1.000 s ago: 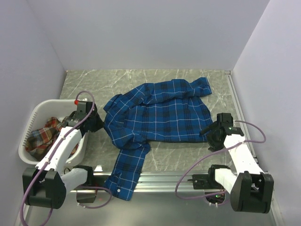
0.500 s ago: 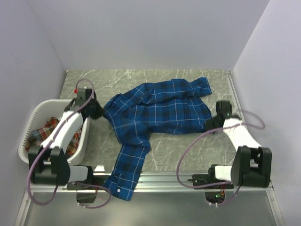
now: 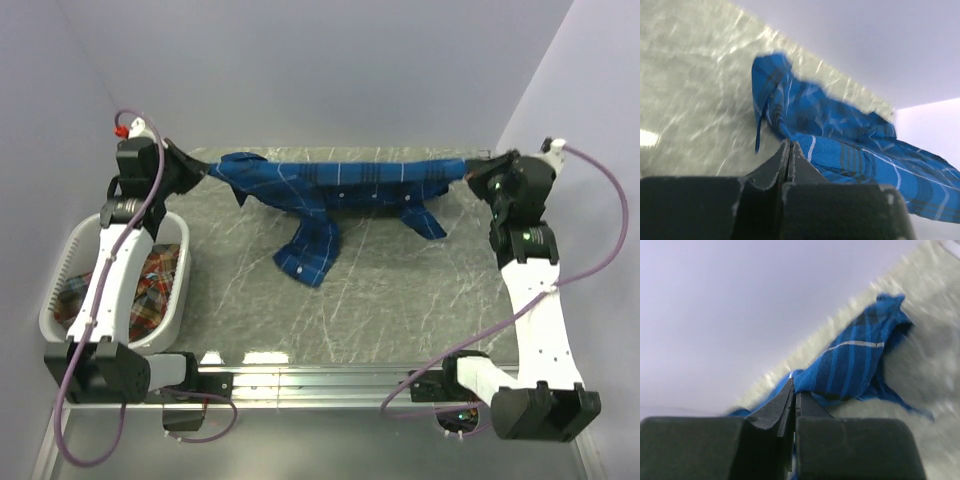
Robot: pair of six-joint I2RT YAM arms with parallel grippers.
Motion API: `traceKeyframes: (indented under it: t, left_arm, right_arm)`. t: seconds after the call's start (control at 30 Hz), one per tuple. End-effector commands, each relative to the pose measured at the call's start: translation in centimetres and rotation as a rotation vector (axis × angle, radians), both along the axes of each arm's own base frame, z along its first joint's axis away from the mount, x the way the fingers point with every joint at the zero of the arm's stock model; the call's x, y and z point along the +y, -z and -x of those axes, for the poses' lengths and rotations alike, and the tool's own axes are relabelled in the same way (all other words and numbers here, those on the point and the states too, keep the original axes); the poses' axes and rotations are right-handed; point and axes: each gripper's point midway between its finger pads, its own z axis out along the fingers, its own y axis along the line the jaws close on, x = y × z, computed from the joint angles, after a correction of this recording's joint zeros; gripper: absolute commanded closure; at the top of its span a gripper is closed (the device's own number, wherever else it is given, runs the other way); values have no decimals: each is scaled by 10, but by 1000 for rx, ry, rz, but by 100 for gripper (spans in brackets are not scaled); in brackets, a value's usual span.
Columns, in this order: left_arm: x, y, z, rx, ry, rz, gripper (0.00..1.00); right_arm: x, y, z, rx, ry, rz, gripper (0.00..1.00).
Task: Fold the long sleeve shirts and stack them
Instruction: Flatten the shirt out
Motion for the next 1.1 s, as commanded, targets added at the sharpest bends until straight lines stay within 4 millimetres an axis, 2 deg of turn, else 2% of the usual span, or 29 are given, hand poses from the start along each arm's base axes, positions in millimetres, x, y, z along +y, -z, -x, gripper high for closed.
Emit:
traceKeyframes:
  t: [0.0, 0.03, 0.07, 0.1, 0.13, 0.17, 0.2, 0.23, 0.3, 0.33, 0.43, 0.5, 0.57, 0.6, 0.63, 0.67, 0.7, 0.73, 0.77, 0.8, 0.83, 0.87, 0.9, 0.93, 0.97, 1.0, 1.03, 1.07]
  left_arm:
    - [11, 55, 23, 136, -27, -23, 99]
    - [10, 62, 30, 153, -24, -22, 99]
    - [11, 85, 39, 210, -26, -18, 100]
    - [9, 95, 48, 243, -19, -14, 99]
    - [10, 98, 58, 248, -23, -15, 100]
    - [10, 116, 69, 292, -25, -17, 100]
    - [11, 122, 76, 309, -33, -21, 99]
    - [14, 125, 88, 325, -49, -37, 100]
    - [19, 137, 101, 359, -65, -53, 100]
    - [22, 137, 109, 363, -81, -69, 99]
    - [27, 138, 113, 364, -98, -89, 100]
    - [29, 140, 108, 363, -105, -95, 100]
    - [25, 135, 96, 335, -93, -76, 100]
    - [24, 140, 87, 347, -88, -69, 99]
    - [22, 139, 79, 346, -83, -54, 100]
    - [20, 122, 62, 291, -71, -44, 100]
    - [18, 131, 47, 326, -65, -39, 99]
    - [18, 103, 25, 266, -63, -37, 99]
    - [19, 90, 8, 246, -58, -37, 100]
    - [14, 103, -10, 310, -23, -18, 99]
    - [10, 89, -23, 303, 7, -11, 99]
    - [6, 24, -45, 173, 43, -5, 99]
    - [2, 2, -51, 130, 66, -6, 99]
    - [3, -34, -52, 32, 56, -28, 99]
    - [6, -60, -48, -47, 34, -41, 99]
    - [9, -97, -29, -164, 10, -50, 99]
    - [19, -116, -26, -249, -44, -67, 100]
    - [24, -109, -20, -247, -59, -75, 99]
  right_arm:
    - [-9, 83, 15, 219, 25, 37, 100]
    - [-9, 93, 22, 241, 30, 30, 100]
    - [-11, 124, 34, 318, 41, 24, 100]
    - [-10, 134, 42, 338, 46, 17, 100]
    - [-10, 161, 54, 401, 56, -2, 100]
    - [-7, 174, 63, 441, 48, -18, 100]
    - [-4, 180, 72, 452, 46, -35, 100]
    - [0, 203, 86, 515, 45, -63, 100]
    - [9, 213, 99, 531, 16, -99, 99]
    - [11, 228, 110, 575, 22, -114, 99]
    - [16, 237, 120, 601, 5, -137, 98]
    - [16, 242, 118, 624, 7, -140, 98]
    - [14, 234, 105, 605, 7, -136, 98]
    - [12, 237, 97, 623, 13, -132, 98]
    - [10, 222, 82, 585, 16, -127, 98]
    - [8, 211, 67, 553, 18, -126, 98]
    - [6, 191, 40, 523, 11, -118, 98]
    - [5, 176, 23, 499, 2, -115, 100]
    - [4, 160, 7, 481, -5, -112, 100]
    - [3, 117, -30, 409, -35, -90, 100]
    - [9, 94, -42, 383, -80, -90, 100]
    - [12, 64, -55, 314, -113, -73, 100]
    - [15, 12, -63, 181, -144, -15, 100]
    - [15, -25, -67, 49, -144, 20, 100]
    - [12, -45, -62, -26, -124, 42, 100]
    - [10, -63, -47, -96, -114, 58, 100]
    - [7, -70, -42, -129, -105, 69, 100]
    - [9, -77, -37, -156, -119, 82, 100]
